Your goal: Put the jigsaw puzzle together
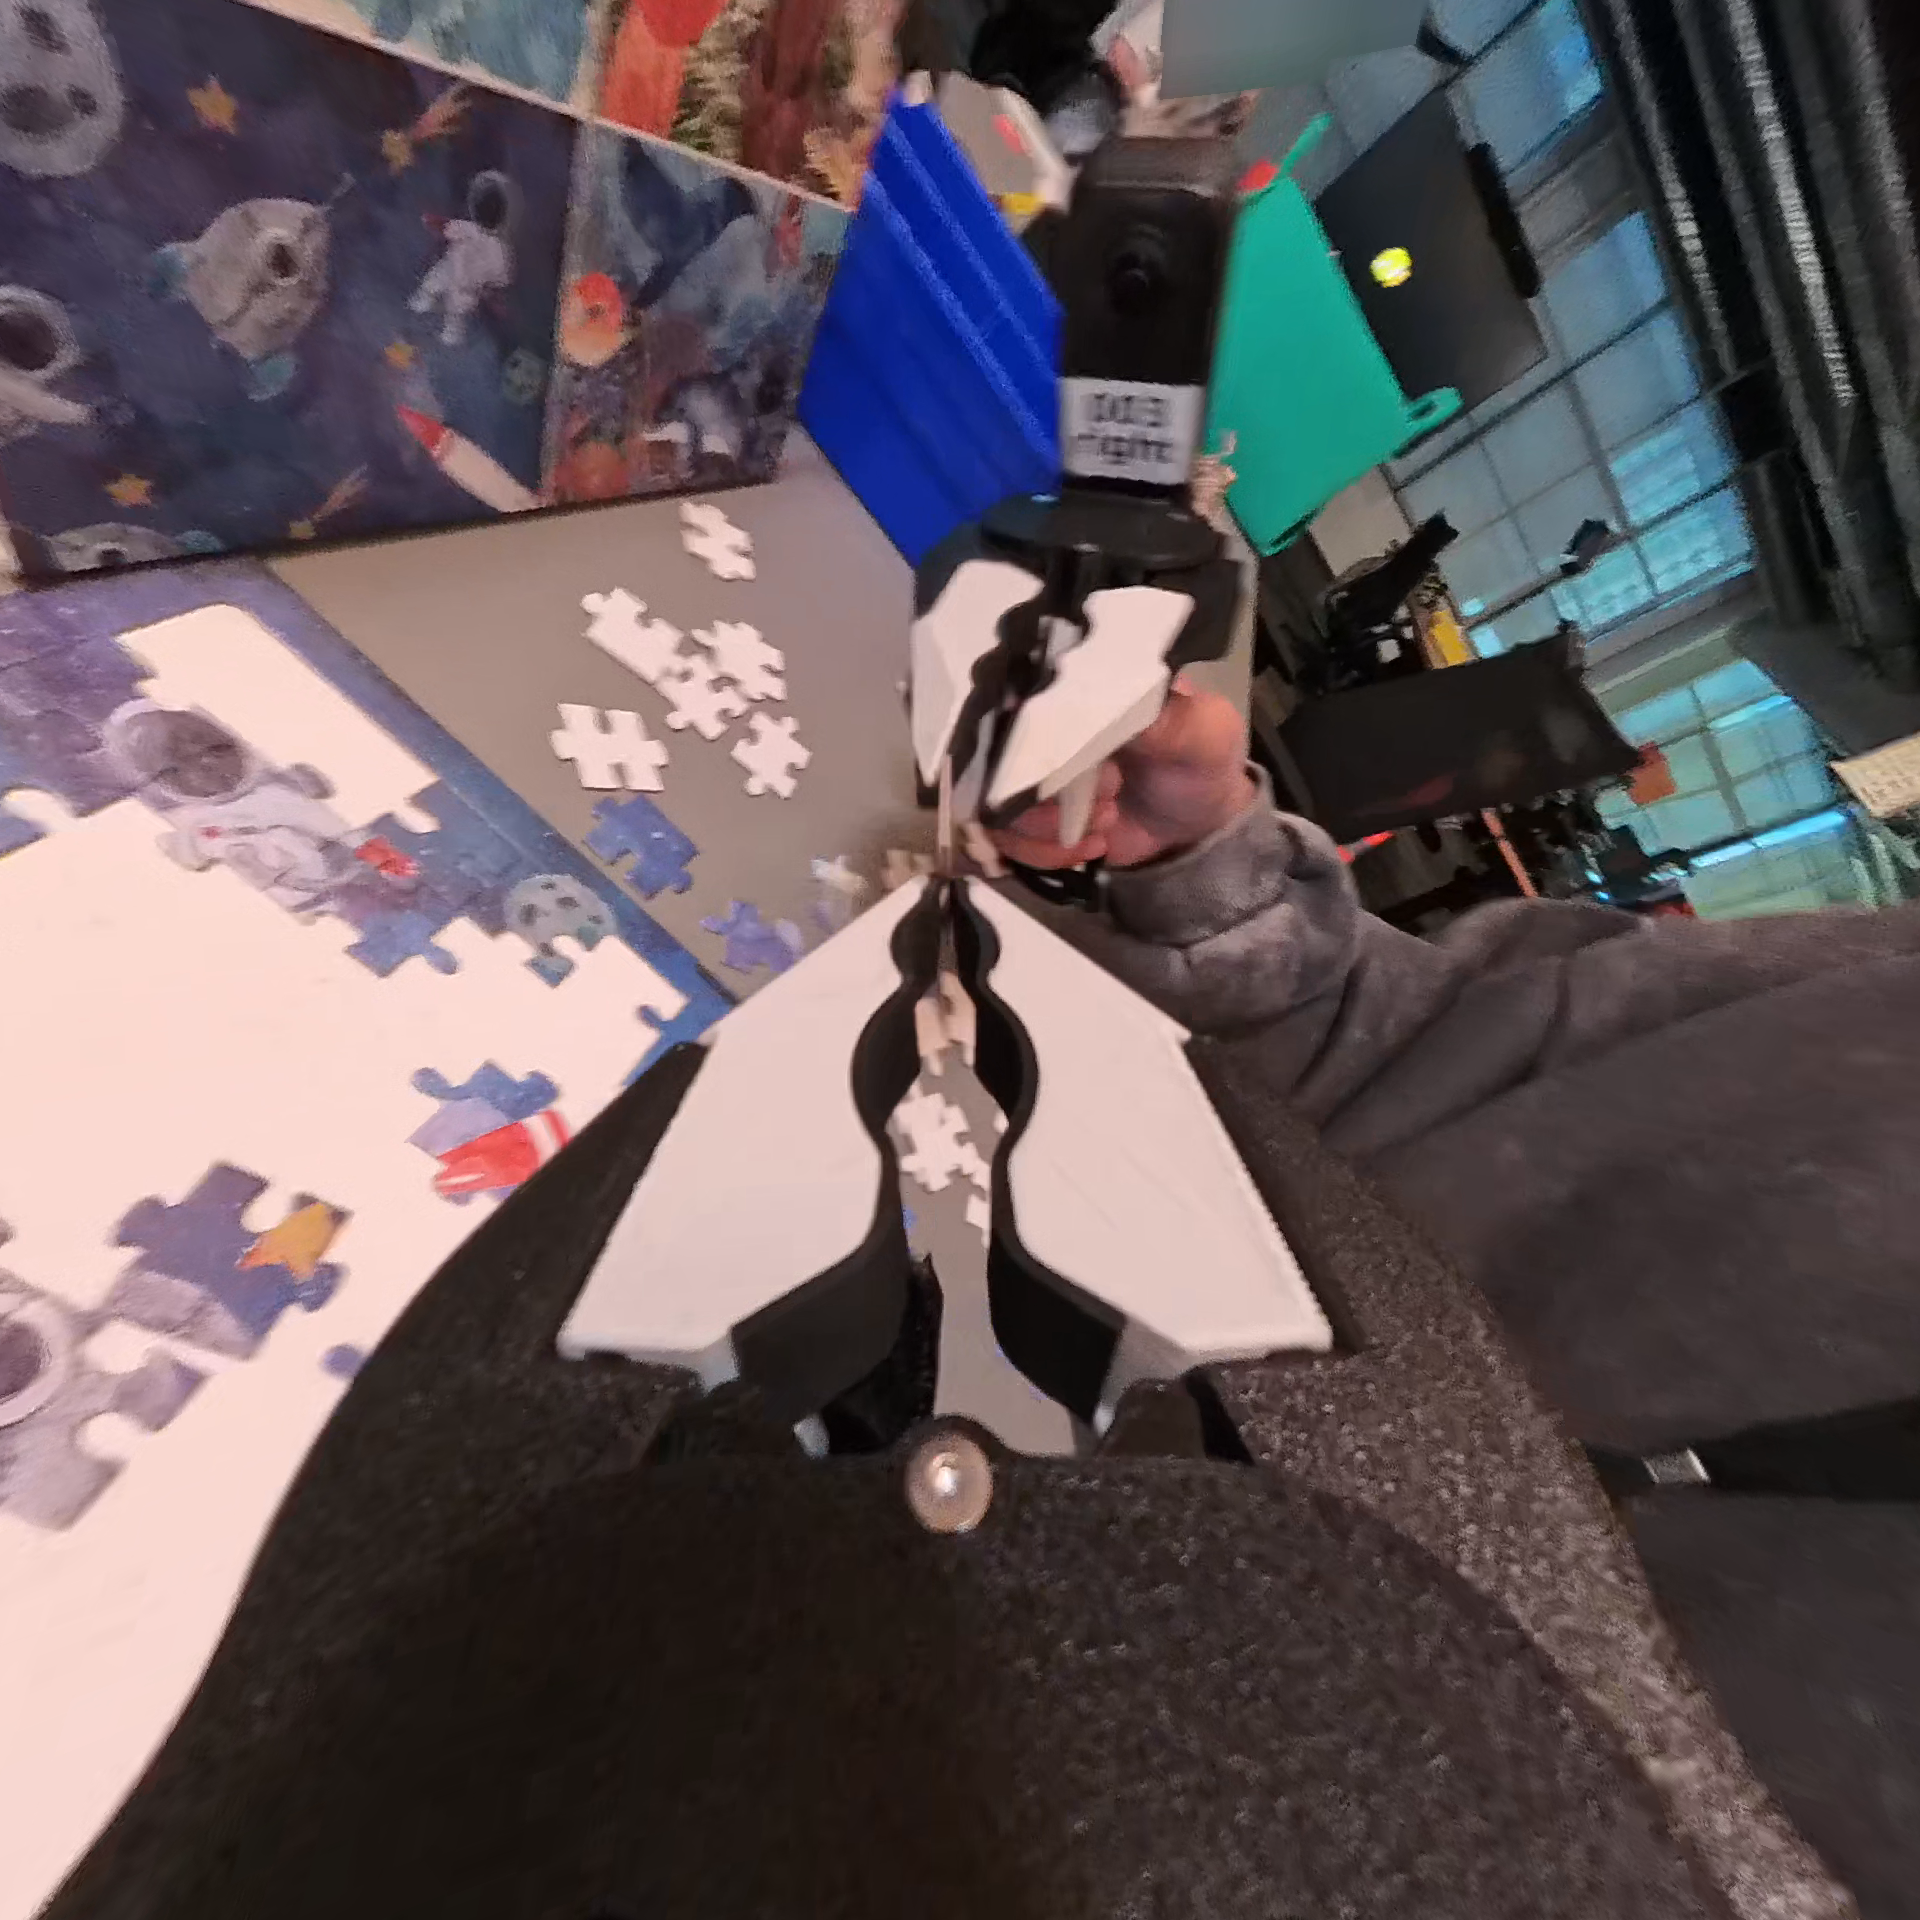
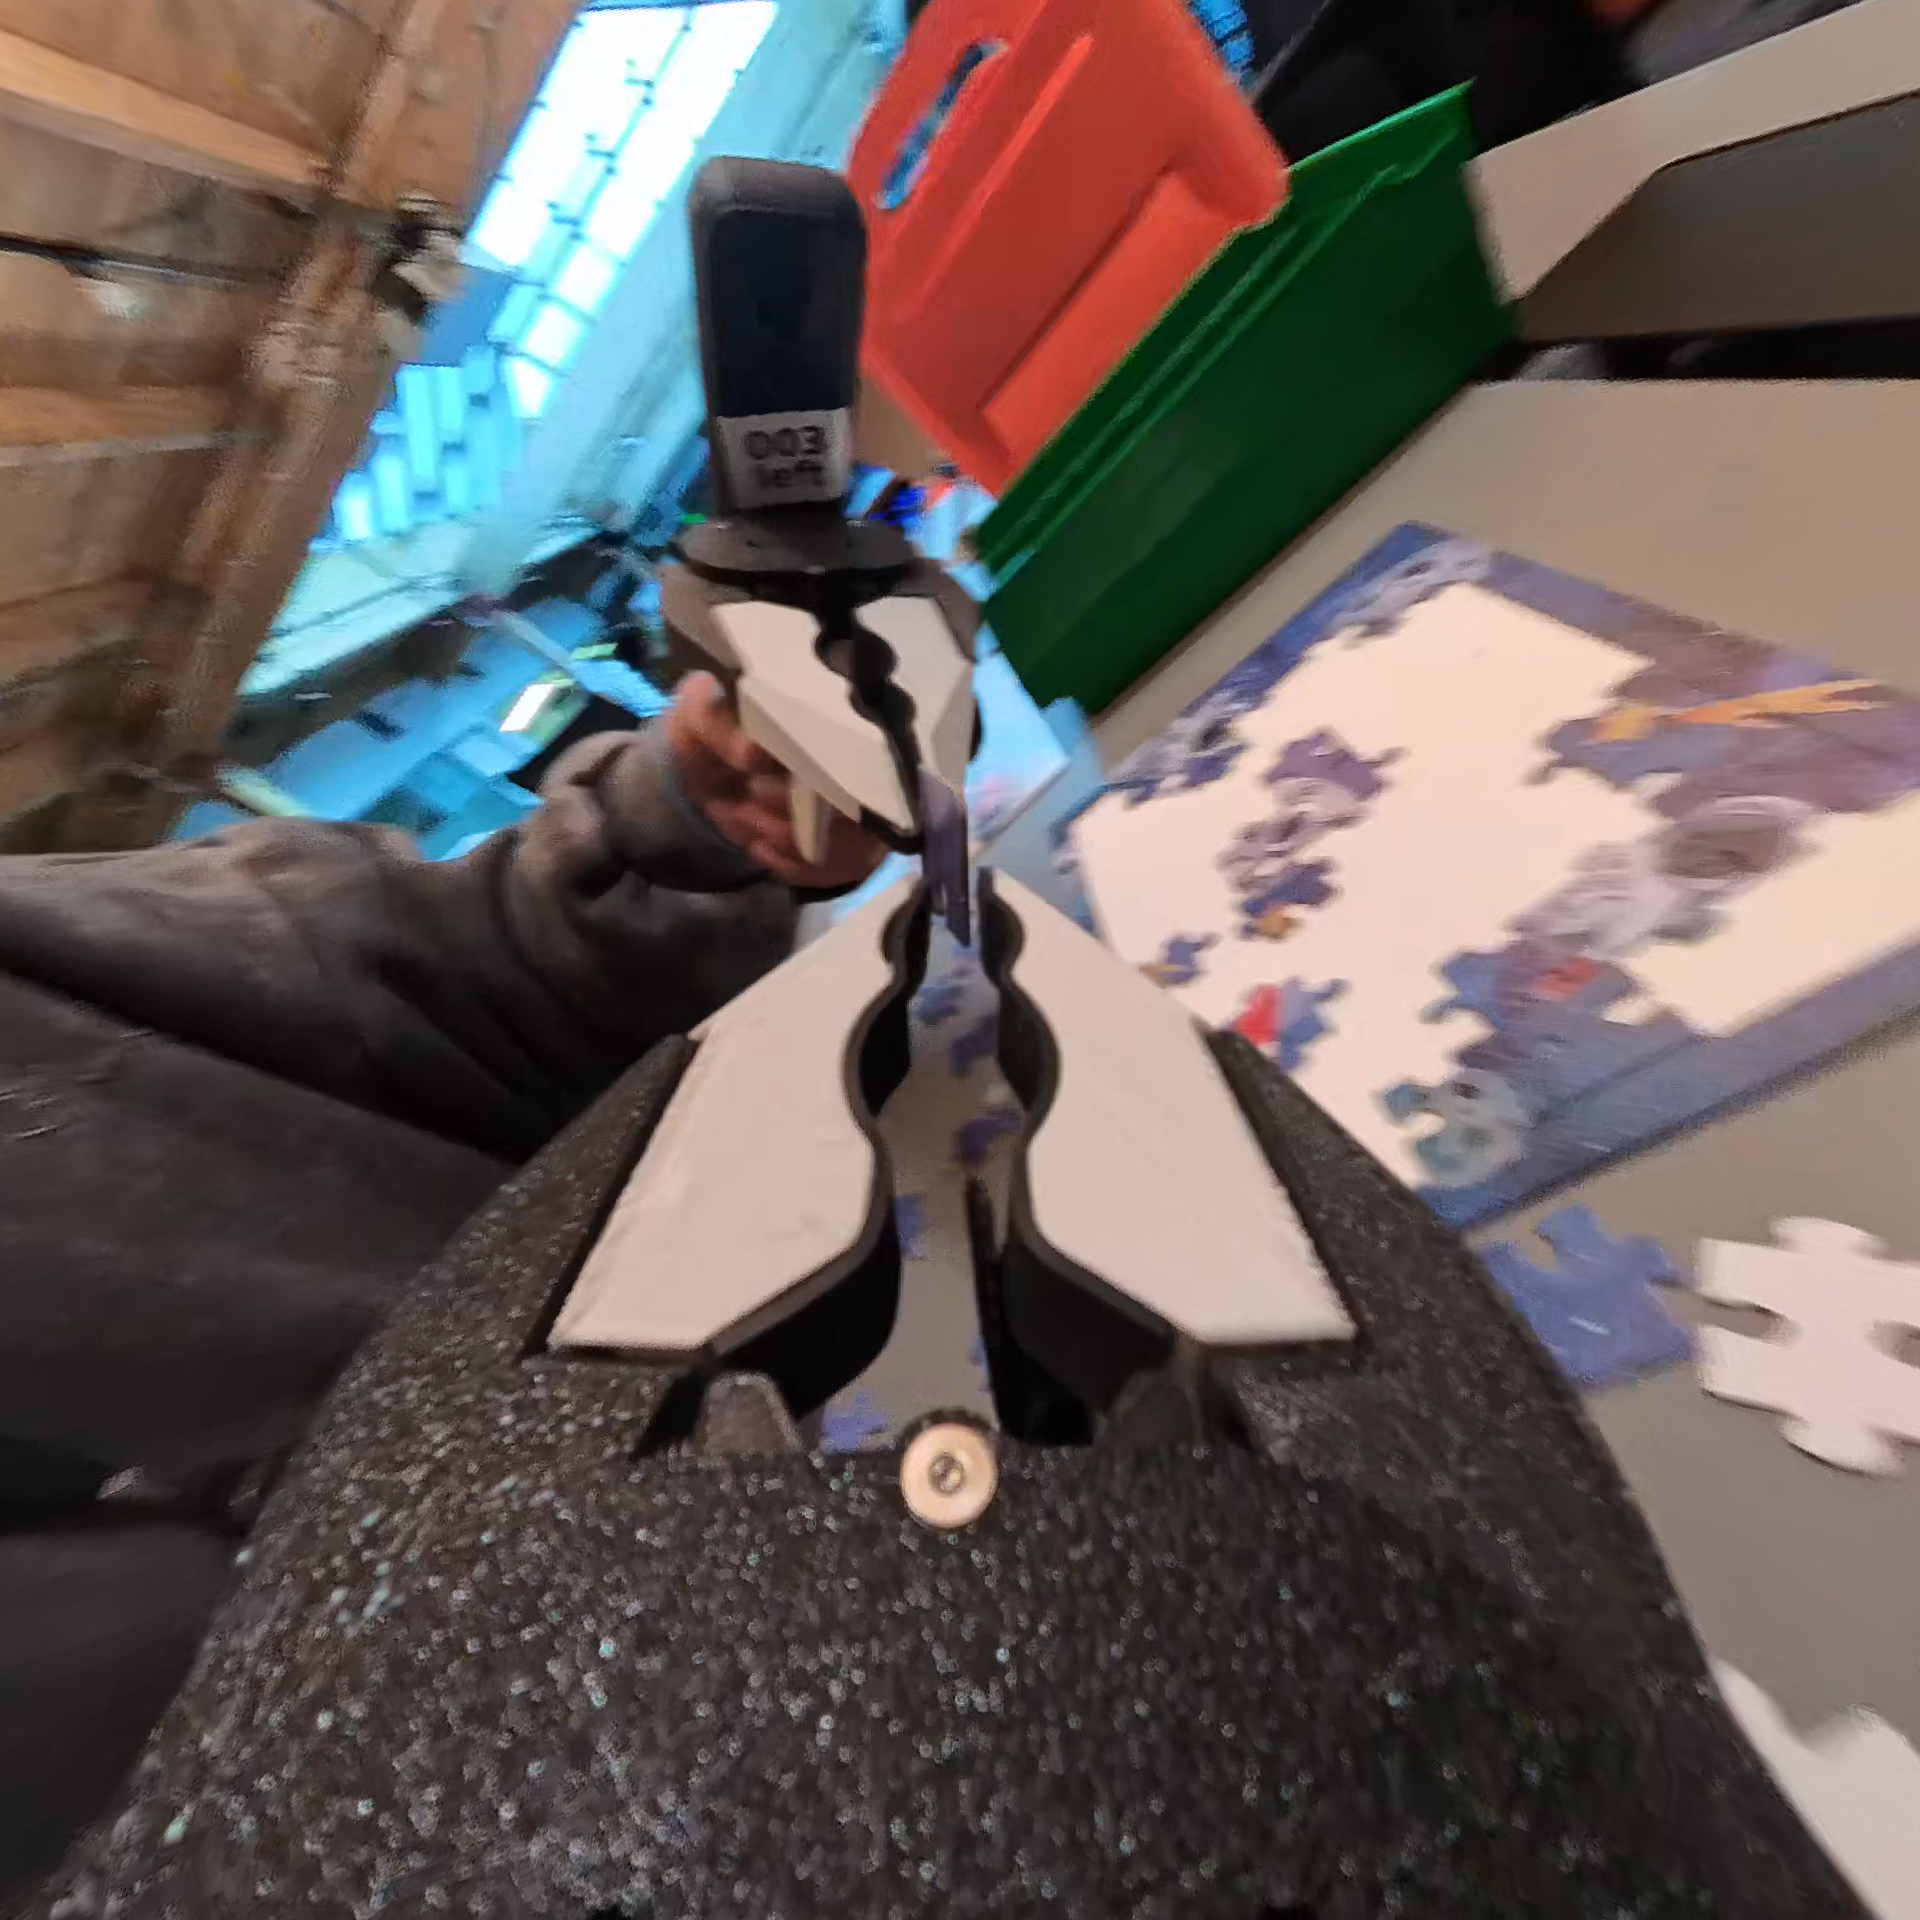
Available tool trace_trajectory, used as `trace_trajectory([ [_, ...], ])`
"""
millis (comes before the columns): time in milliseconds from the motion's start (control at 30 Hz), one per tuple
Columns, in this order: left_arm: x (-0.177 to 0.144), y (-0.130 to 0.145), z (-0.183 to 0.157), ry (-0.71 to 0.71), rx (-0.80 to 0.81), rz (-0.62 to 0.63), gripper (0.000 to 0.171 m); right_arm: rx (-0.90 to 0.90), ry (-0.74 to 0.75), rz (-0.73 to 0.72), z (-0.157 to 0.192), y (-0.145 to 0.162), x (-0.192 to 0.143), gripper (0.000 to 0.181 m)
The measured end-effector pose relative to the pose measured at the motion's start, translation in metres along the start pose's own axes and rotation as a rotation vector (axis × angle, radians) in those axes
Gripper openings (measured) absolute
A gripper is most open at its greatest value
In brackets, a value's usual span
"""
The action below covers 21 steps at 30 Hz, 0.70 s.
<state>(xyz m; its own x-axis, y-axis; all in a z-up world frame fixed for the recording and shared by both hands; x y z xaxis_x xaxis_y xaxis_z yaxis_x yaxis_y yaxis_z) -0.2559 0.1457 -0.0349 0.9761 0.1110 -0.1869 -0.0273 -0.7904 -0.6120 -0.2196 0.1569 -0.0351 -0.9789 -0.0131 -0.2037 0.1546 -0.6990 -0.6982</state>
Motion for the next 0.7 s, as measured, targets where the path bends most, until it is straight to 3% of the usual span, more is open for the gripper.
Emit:
trace_trajectory([
  [67, -0.003, -0.008, 0.034, -0.102, -0.083, 0.020, 0.001, -0.049, 0.219, -0.011, -0.035, -0.002, -0.006, 0.029],
  [167, -0.003, -0.023, 0.086, -0.235, -0.195, 0.101, 0.001, -0.153, 0.525, -0.033, -0.081, -0.008, -0.028, 0.010],
  [233, 0.004, -0.033, 0.109, -0.270, -0.247, 0.166, 0.001, -0.151, 0.603, -0.061, -0.093, -0.012, -0.039, 0.000],
  [433, 0.029, -0.040, 0.143, -0.292, -0.352, 0.302, 0.001, -0.009, 0.548, -0.218, -0.092, -0.031, -0.057, 0.000],
  [700, 0.034, -0.030, 0.166, -0.310, -0.426, 0.301, 0.001, 0.015, 0.557, -0.215, -0.098, -0.031, -0.063, 0.000],
])
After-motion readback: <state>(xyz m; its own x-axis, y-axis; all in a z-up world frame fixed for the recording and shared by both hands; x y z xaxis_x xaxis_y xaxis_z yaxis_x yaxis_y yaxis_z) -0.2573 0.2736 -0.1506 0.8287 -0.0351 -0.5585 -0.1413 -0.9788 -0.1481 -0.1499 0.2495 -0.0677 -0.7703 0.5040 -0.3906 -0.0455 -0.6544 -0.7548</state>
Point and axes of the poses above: each gripper's, where its closed fingertips meet, x out along the fingers, y out of its underside, z = x × y across the jaws, the point moved 1 cm from there along -x, back along the fingers, and after that the axes turned 11 degrees about y, right-handed, at the moved point
